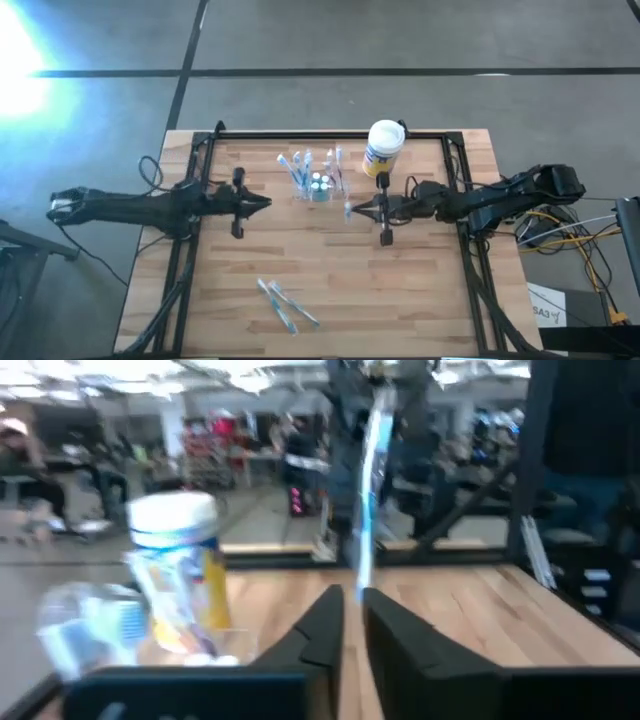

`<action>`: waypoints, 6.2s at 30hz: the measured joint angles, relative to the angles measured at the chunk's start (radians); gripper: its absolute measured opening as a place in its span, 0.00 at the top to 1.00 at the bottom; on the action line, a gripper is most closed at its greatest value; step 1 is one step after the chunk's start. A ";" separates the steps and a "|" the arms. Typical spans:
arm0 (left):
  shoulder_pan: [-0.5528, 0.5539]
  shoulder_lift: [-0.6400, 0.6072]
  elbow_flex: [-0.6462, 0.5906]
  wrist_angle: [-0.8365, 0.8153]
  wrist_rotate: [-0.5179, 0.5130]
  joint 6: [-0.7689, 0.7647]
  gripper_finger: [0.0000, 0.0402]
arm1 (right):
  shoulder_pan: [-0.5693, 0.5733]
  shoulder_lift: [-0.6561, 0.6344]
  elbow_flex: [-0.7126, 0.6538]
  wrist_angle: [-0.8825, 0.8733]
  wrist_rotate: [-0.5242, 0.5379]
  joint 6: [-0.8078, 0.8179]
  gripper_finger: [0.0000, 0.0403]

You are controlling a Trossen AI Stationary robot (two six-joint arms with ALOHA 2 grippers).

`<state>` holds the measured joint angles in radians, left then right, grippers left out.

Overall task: Pick & Place toothbrushing station
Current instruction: Put the blue toothbrush into the transparent organizer

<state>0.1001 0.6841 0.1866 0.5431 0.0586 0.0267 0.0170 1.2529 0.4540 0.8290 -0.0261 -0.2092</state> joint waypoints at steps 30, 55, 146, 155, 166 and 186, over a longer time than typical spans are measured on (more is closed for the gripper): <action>-0.001 0.759 0.516 0.142 0.107 0.045 0.33 | -0.025 0.337 0.083 0.312 0.053 0.045 0.98; 0.000 0.822 0.559 0.162 0.100 0.041 0.51 | -0.024 0.330 0.083 0.312 0.053 0.045 0.98; 0.076 -0.352 0.110 -0.202 -0.118 0.018 0.95 | -0.024 -0.729 -0.445 -0.061 0.139 0.141 0.98; 0.202 0.027 0.246 -0.056 0.112 -0.043 0.95 | -0.024 -0.728 -0.445 -0.037 0.140 0.127 0.98; 0.282 0.322 0.172 0.197 0.154 -0.118 0.94 | -0.024 -0.728 -0.445 -0.037 0.142 0.123 0.98; 0.322 0.620 0.170 0.373 0.095 -0.162 0.94 | -0.024 -0.728 -0.445 -0.032 0.142 0.123 0.98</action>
<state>0.4225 1.3040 0.3565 0.9159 0.1533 -0.1356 -0.0074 0.5247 0.0093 0.7975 0.1154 -0.0860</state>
